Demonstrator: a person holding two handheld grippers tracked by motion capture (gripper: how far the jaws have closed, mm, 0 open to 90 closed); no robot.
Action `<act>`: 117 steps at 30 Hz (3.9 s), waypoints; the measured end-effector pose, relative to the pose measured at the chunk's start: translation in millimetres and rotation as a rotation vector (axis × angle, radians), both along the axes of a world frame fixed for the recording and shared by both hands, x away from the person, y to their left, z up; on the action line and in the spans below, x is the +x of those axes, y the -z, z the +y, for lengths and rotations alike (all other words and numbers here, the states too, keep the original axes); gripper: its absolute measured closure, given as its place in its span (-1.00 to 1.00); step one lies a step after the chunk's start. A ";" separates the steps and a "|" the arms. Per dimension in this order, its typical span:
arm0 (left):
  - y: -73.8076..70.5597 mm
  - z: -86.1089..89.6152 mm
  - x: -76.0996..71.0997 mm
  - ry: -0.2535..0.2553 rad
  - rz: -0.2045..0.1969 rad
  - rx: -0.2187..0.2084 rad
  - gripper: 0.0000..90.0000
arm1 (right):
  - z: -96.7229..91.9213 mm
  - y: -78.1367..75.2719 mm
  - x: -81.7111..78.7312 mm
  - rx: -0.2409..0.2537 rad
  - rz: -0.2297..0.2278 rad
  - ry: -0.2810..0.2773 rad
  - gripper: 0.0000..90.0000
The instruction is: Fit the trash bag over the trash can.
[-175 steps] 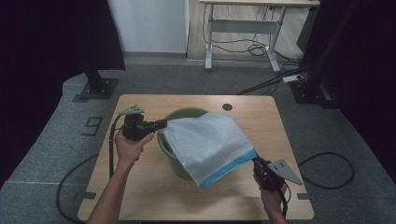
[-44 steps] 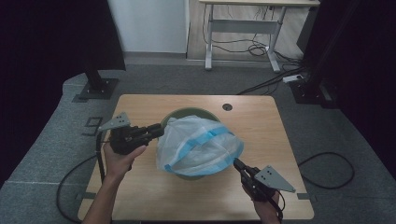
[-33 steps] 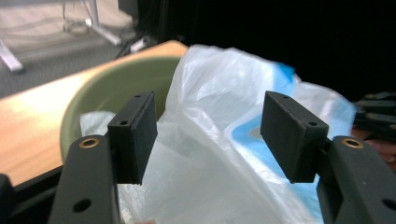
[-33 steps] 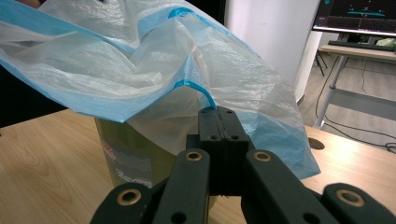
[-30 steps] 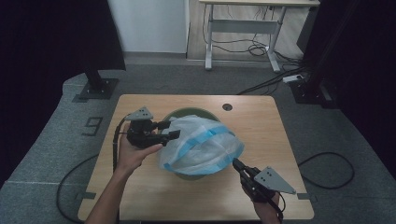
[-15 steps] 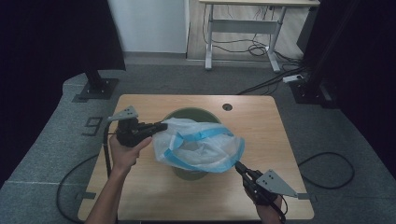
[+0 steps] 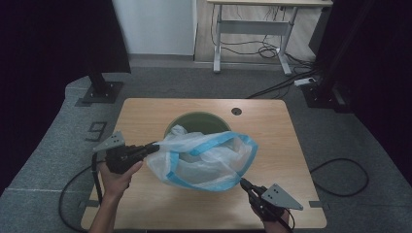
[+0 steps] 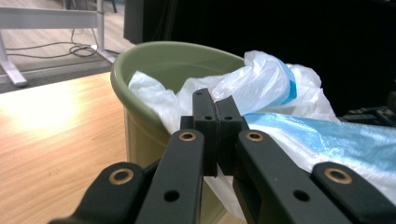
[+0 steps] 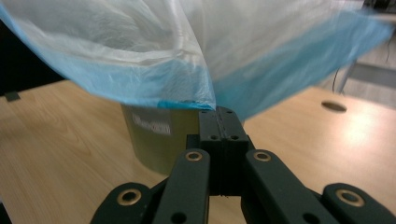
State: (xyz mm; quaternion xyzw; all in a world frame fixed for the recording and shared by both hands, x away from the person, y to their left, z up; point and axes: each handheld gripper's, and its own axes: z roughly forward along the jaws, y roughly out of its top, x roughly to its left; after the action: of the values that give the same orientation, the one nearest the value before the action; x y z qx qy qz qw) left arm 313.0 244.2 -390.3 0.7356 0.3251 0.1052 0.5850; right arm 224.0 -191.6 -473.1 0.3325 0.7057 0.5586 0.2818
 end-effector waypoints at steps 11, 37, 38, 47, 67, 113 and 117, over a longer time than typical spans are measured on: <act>30.8 -5.3 29.6 -0.076 0.054 0.008 1.00 | 1.6 25.6 38.1 -0.005 0.103 0.057 0.97; 12.1 -4.2 8.8 -0.058 -0.010 0.035 1.00 | -0.4 -57.5 11.7 0.058 -0.034 0.028 -0.10; 11.6 -4.2 8.1 -0.055 -0.010 0.035 1.00 | 3.6 -55.8 12.6 0.042 -0.028 0.035 -0.14; 12.8 -5.0 5.7 -0.046 -0.006 0.033 1.00 | 22.0 -40.8 12.1 0.053 0.051 -0.010 -0.27; 25.3 -3.4 17.6 -0.079 0.035 0.042 1.00 | 59.1 -19.6 26.6 -0.181 0.001 0.032 0.97; 28.3 -3.2 57.4 -0.111 0.103 0.089 1.00 | -21.0 -64.4 127.5 -0.079 0.032 -0.061 -0.07; 27.8 0.5 58.9 -0.103 0.108 0.081 1.00 | -22.4 -59.8 143.6 -0.058 0.049 -0.089 -0.12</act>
State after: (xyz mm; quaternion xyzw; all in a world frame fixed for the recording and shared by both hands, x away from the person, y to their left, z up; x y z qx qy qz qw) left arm 371.9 244.7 -418.0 0.7455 0.3889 0.1085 0.5304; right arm 367.6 -214.0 -413.3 0.3062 0.7424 0.5416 0.2487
